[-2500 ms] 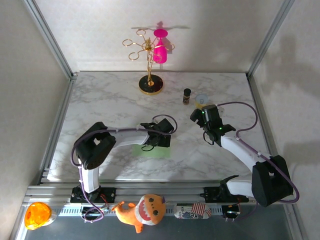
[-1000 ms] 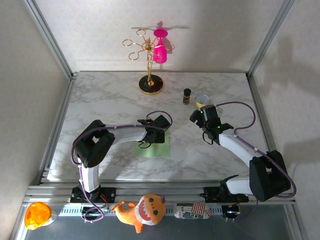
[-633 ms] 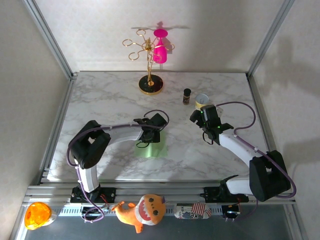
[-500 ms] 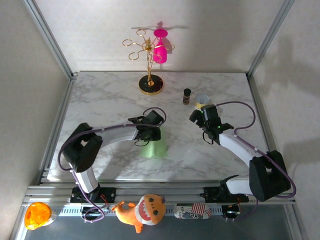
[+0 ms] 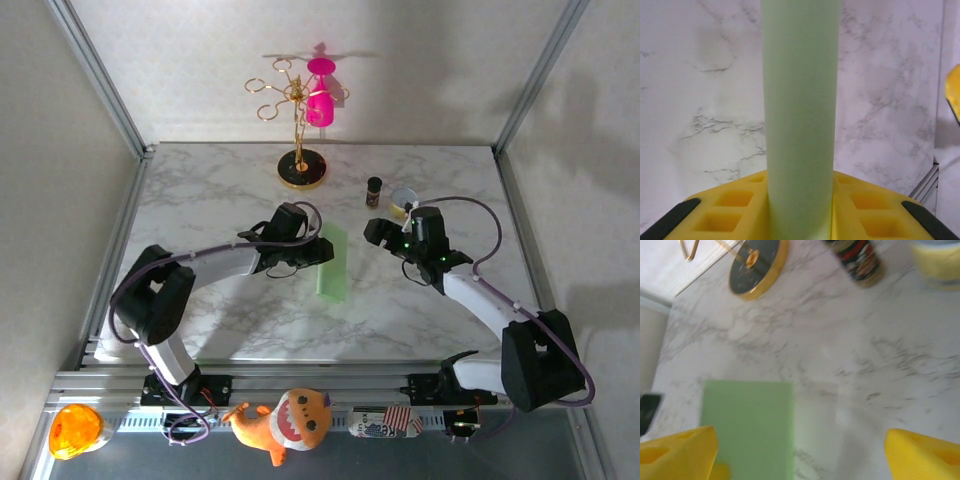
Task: Fold a paper plane with a square sheet of paper (pick it up from the middle)
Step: First fold the square sheet of paper in half at the center of the table.
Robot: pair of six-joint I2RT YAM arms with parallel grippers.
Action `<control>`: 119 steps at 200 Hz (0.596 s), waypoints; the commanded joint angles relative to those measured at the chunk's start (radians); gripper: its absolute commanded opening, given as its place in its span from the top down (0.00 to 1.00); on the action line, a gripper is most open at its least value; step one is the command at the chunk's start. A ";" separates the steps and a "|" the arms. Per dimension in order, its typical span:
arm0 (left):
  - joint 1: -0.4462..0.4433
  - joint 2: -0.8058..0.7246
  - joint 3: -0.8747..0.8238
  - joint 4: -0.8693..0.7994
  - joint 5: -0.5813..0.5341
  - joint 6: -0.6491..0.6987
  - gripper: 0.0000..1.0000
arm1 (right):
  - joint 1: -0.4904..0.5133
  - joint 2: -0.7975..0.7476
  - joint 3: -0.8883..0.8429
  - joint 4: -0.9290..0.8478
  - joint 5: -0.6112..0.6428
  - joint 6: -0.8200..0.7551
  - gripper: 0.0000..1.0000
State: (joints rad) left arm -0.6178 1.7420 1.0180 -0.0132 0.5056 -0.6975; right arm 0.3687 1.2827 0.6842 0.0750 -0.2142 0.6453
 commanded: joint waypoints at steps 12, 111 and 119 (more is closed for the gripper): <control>0.038 0.048 -0.057 0.046 0.018 0.055 0.74 | 0.007 0.098 -0.019 0.072 -0.240 -0.026 0.32; 0.053 0.094 -0.093 0.003 -0.073 0.081 0.76 | 0.185 0.411 0.156 -0.017 -0.213 -0.015 0.81; 0.053 0.095 -0.094 0.004 -0.075 0.077 0.76 | 0.195 0.427 0.169 -0.022 -0.211 -0.015 0.83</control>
State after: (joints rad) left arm -0.5720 1.8168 0.9405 0.0036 0.4702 -0.6273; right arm 0.5335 1.6630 0.7940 0.0975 -0.4393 0.6388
